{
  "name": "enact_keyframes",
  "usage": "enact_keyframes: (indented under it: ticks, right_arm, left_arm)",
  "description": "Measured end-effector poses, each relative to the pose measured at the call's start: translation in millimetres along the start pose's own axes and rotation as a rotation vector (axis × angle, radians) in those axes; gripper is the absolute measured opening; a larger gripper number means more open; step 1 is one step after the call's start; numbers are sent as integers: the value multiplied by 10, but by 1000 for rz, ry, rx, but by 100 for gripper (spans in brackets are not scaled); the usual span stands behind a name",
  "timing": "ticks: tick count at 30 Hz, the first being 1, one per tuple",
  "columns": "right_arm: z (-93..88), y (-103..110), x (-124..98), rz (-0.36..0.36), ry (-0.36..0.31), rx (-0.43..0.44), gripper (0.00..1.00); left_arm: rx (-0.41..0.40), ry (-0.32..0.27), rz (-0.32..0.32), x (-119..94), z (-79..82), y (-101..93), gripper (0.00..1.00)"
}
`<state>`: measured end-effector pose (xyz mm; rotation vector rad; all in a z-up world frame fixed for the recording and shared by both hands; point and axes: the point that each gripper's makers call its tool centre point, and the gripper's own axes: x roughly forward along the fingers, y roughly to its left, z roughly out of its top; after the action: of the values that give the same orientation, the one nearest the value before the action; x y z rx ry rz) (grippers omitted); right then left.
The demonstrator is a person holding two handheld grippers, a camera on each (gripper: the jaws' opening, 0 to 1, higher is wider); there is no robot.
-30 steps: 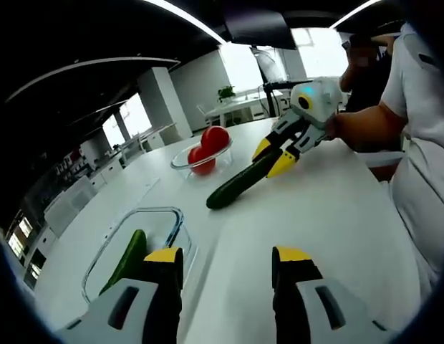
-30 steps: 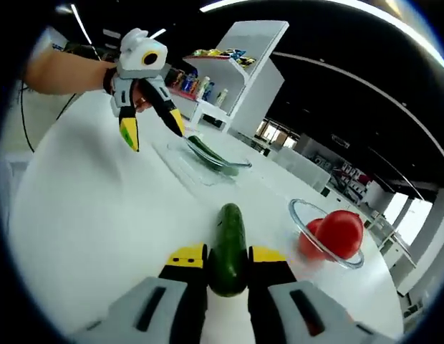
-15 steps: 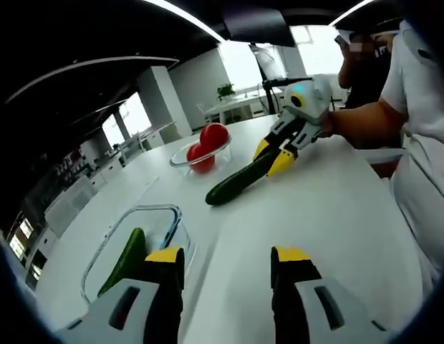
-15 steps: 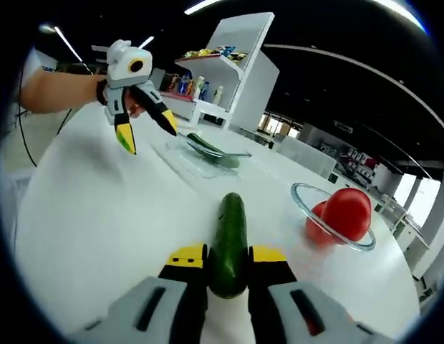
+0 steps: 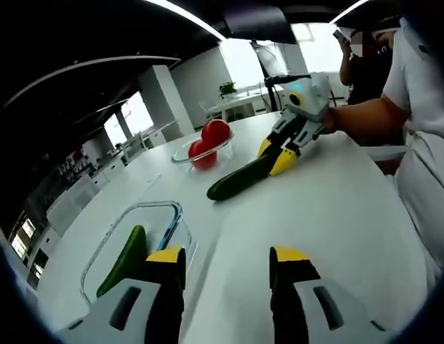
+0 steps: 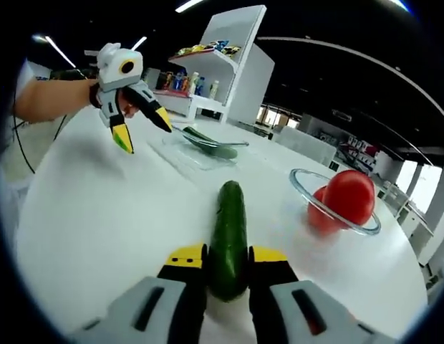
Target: Sort the scattered tomatoes and cucumbers on the table and place them into their respective storage containers
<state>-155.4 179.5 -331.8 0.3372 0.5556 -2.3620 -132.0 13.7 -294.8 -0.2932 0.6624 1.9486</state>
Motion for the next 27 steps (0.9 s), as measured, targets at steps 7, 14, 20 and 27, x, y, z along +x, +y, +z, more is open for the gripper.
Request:
enact_keyframes:
  ticks: [7,14,20,27]
  right_arm:
    - [43,-55,0,24,11,76,28]
    - [45,24,33,106,72,93,33]
    - [-11,9,69,136,224,114,36]
    - [-55,25,87,209,418,61,41]
  left_arm:
    - [1,8,5,8,-21,10,47]
    - [6,21,0,4,-55,-16,47]
    - [-3,7,3,-19,-34,-2,47]
    - [1,12,6,-5,-45,3,47]
